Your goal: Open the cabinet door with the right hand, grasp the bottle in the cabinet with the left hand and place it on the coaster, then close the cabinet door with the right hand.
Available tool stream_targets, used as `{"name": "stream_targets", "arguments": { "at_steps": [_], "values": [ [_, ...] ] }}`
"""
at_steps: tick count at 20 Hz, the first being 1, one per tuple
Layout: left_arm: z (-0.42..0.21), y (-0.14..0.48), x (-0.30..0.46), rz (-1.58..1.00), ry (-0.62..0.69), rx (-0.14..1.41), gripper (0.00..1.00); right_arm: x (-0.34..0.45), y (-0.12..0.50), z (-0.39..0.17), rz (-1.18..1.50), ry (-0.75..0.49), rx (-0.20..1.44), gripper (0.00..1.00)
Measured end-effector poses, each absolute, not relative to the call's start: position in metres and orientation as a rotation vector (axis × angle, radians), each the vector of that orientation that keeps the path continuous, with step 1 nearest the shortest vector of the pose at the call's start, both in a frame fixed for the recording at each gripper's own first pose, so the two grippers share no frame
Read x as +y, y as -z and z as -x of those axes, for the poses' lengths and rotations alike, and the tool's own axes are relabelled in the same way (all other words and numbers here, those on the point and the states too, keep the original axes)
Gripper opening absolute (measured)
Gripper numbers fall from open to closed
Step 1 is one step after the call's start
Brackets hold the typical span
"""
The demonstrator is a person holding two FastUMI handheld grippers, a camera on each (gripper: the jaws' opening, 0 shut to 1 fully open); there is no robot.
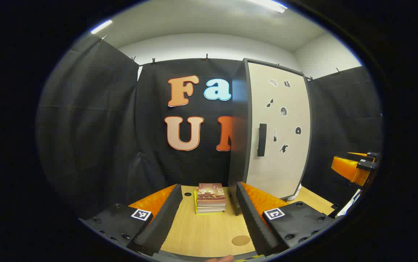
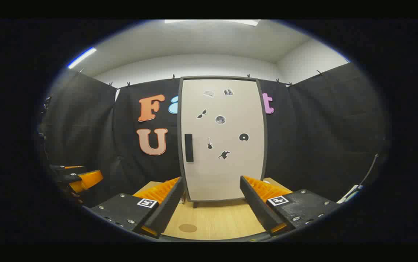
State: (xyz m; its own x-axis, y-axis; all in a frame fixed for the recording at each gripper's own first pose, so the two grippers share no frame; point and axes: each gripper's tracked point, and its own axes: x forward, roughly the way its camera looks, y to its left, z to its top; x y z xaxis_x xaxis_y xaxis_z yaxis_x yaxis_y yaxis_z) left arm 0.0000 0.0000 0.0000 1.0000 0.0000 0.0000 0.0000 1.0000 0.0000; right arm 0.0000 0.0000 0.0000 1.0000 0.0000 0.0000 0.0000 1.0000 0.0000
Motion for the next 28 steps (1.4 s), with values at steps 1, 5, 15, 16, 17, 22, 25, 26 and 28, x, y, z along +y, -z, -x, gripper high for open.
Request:
{"name": "stream_targets", "arguments": {
  "at_steps": [1,5,15,16,17,22,25,26,28],
  "values": [
    [0.0,0.0,0.001,0.002,-0.002,0.003,0.96,-0.001,0.001,0.0,0.0,0.002,0.003,0.95],
    [-0.003,0.0,0.006,0.006,-0.012,0.005,0.96,0.0,0.001,-0.002,0.002,0.004,0.005,0.95],
    [-0.015,0.002,0.021,0.002,-0.033,0.015,0.99,0.009,0.002,-0.015,0.01,0.009,0.014,0.95],
    [-0.017,0.002,0.023,0.003,-0.035,0.015,0.94,0.012,0.003,-0.018,0.007,0.01,0.018,0.95],
    [-0.019,0.003,0.023,0.007,-0.03,0.015,0.99,0.013,0.003,-0.019,0.007,0.012,0.019,0.95],
    [-0.03,0.007,0.038,0.011,-0.019,0.019,0.96,0.028,0.002,-0.031,-0.006,0.025,0.007,0.95],
    [-0.035,0.012,0.055,0.014,-0.009,0.023,0.96,0.046,0.002,-0.042,-0.017,0.034,0.01,0.95],
    [-0.037,0.013,0.061,0.015,-0.003,0.028,0.96,0.053,0.0,-0.047,-0.015,0.036,0.003,0.95],
    [-0.041,0.018,0.072,0.014,0.01,0.042,0.96,0.066,-0.003,-0.061,-0.013,0.038,-0.014,0.95]
  ]
}}
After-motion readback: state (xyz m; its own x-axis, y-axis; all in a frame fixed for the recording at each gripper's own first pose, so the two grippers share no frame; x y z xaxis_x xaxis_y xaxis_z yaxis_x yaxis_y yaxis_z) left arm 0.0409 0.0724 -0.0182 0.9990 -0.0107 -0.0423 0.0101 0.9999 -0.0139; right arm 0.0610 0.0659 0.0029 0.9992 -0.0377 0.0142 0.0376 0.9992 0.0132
